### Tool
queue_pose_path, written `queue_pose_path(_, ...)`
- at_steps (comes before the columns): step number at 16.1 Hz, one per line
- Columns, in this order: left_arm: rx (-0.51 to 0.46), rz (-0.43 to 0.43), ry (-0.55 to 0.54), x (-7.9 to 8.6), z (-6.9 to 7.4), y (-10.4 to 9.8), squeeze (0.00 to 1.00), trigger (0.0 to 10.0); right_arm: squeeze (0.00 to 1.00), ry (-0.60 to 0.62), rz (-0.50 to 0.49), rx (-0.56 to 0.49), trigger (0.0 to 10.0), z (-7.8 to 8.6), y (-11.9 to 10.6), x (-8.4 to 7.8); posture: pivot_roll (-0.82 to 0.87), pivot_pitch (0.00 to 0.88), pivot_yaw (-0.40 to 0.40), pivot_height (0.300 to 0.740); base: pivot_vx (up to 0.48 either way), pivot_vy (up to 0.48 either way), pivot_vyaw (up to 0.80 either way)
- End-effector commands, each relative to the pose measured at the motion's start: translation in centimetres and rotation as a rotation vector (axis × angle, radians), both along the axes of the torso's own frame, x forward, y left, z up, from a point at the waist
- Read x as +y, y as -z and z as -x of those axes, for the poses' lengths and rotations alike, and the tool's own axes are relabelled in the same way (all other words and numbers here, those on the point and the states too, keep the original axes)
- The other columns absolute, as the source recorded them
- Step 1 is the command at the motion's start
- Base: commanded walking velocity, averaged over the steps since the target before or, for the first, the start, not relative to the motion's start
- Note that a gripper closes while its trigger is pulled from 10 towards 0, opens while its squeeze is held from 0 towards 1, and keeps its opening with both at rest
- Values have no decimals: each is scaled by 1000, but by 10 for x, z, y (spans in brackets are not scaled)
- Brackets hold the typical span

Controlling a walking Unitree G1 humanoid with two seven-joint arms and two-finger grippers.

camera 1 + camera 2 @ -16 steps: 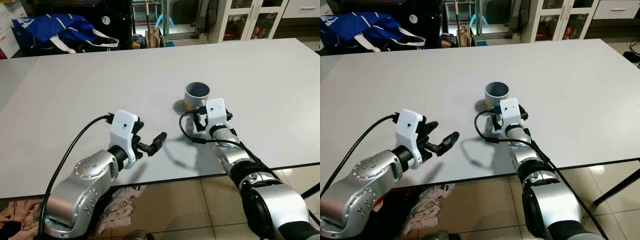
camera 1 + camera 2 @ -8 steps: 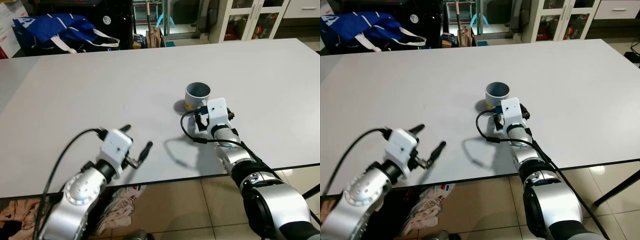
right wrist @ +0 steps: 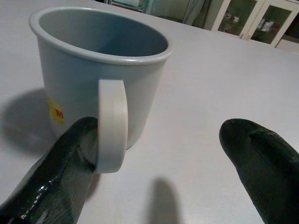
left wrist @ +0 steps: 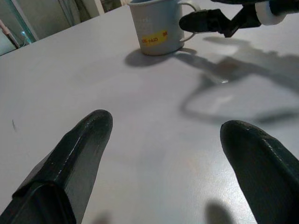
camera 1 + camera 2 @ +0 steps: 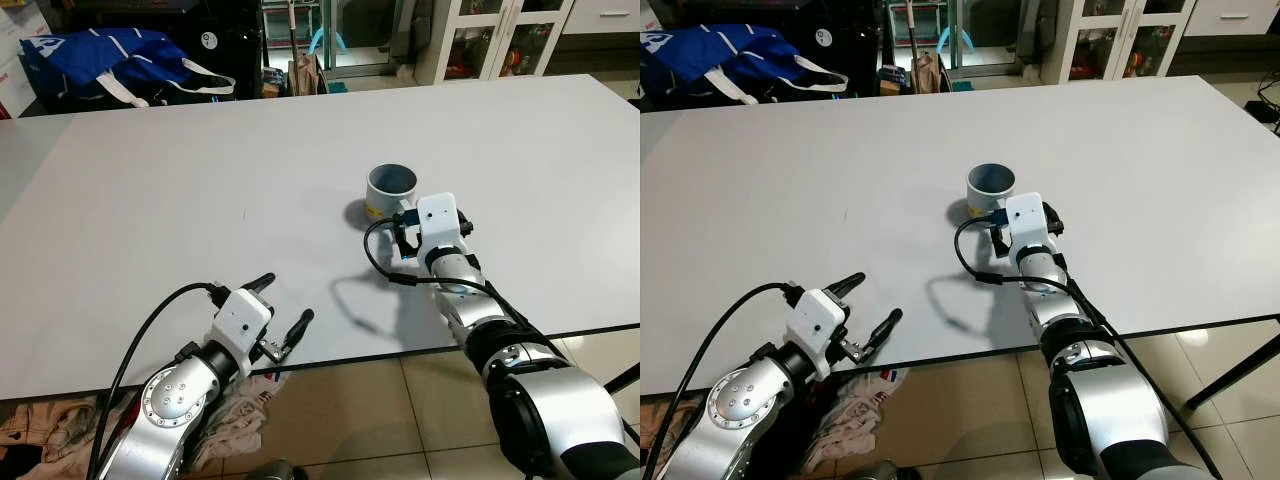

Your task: Setting the table

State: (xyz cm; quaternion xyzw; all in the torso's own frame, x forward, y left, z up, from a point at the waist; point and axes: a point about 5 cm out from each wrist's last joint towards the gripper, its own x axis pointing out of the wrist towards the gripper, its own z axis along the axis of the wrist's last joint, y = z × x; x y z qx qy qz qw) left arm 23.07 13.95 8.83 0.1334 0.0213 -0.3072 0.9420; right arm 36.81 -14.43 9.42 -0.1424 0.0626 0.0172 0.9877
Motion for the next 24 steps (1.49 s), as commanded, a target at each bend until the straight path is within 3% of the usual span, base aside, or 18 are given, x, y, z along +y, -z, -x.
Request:
queue_pose_path(1,-7,4,2,3,-1,0,0,10000,0,1,11,-30,10000,-4,-8,0,34,0,70,740,0,0,0)
queue_pose_path(7,-14,46,-21,5,-3,0,0,10000,0,20,12,-48,10000,-2,-7,-5,29,0,73,740,0,0,0)
queue_pose_path(16,-15,58,-29,2,-7,1,0,10000,0,31,20,-14,10000,11,12,-16,-3,0,72,740,0,0,0)
queue_pose_path(24,-24,66,-40,1,-9,0,0,10000,0,17,11,-97,10000,20,11,-18,-20,0,71,740,0,0,0)
